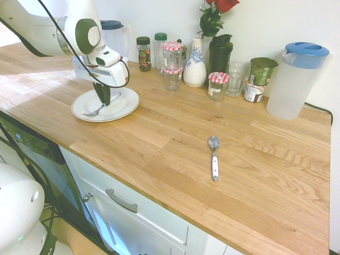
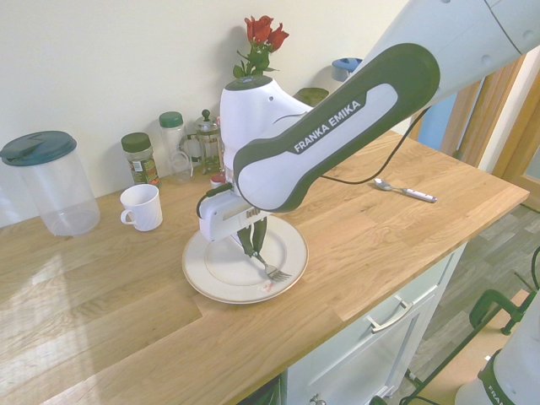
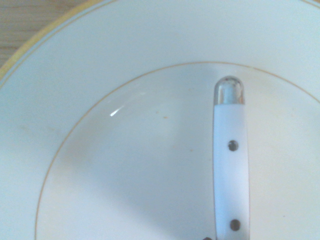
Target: Put the fork into the plate
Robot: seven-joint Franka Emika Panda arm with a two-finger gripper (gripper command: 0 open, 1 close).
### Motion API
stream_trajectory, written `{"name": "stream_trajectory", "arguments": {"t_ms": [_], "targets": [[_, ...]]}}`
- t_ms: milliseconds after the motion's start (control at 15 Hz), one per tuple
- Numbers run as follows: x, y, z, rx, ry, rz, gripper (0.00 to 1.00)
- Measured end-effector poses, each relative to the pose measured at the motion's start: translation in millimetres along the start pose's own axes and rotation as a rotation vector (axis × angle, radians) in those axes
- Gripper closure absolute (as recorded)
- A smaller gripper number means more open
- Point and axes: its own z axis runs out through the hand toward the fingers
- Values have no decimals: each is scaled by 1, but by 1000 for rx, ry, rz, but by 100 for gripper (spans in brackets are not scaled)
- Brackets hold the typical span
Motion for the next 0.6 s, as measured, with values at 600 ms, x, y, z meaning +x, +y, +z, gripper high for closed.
{"name": "stream_trajectory", "arguments": {"t_ms": [600], "targets": [[8,-7,-11,36,20,5,0]]}}
